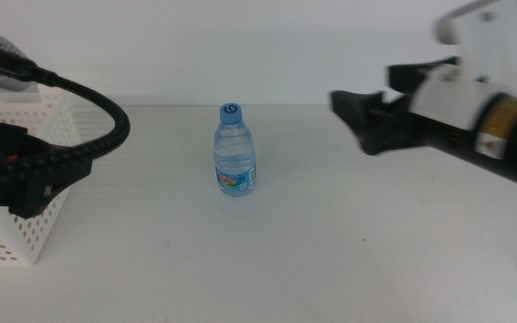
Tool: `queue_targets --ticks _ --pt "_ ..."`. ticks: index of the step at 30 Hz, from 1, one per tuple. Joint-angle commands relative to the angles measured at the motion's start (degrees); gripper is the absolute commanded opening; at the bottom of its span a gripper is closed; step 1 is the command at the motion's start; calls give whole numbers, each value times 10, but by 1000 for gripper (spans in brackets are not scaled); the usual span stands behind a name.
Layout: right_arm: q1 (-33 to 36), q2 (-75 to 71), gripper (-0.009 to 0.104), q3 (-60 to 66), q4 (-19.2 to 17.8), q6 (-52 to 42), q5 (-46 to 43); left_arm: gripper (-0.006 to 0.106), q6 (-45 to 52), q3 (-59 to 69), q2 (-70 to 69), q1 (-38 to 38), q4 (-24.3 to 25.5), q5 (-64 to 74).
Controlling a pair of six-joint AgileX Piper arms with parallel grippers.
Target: Use arms to grab the bottles and put them into the dustbin to the left of the table.
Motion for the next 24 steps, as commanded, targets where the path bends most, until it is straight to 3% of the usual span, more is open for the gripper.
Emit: queue_targets --ticks 1,4,9,12,17,20,24 --pt "-8 -64 71 8 44 -41 24 76 -7 -15 -5 -2 -14 -33" --pt "-29 -122 71 44 77 -72 47 76 -7 -15 -5 -2 -14 -33" --pt "-74 -219 71 98 96 -73 58 76 -7 -15 -5 -2 -14 -33" --pt "-75 -270 69 113 134 -73 109 76 -7 -15 -5 -2 -14 -33" --pt "-44 -350 66 118 178 -129 209 76 -7 -15 -5 -2 -14 -33" --pt "-6 -384 65 118 220 -181 231 76 -7 -15 -5 -2 -14 -33" --pt "47 -398 65 118 243 -225 259 76 -7 -15 -5 -2 -14 -33"
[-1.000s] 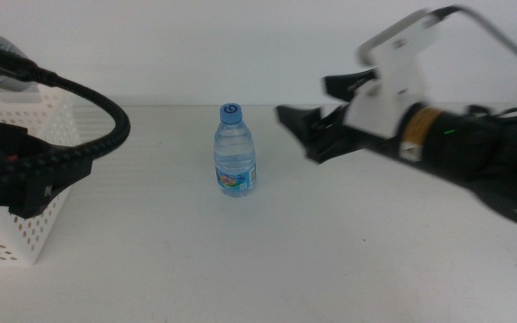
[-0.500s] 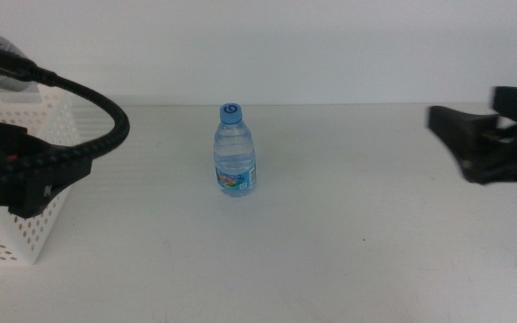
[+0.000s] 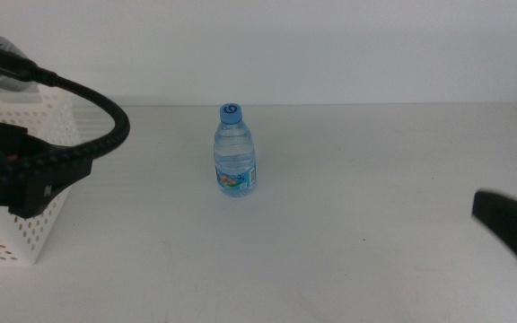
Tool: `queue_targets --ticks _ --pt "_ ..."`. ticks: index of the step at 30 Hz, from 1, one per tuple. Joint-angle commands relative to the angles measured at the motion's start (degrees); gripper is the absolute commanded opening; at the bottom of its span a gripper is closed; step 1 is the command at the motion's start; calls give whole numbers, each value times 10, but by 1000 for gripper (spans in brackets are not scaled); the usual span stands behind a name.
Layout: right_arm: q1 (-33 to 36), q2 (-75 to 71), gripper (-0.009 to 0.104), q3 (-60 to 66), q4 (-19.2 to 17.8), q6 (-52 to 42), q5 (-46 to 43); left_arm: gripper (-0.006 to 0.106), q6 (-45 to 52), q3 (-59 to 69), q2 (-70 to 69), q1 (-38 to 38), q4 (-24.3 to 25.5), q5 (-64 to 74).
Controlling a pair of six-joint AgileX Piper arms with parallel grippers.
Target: Use arms to grab the bottles and put them into the dustbin to the left of the table.
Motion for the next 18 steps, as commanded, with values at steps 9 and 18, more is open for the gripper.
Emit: queue_targets --ticks 9,18 --pt "37 1 65 -16 -29 -30 -37 76 -7 -15 -5 -2 -14 -33" --pt "37 1 65 -16 -45 -25 -36 76 -7 -15 -5 -2 -14 -33"
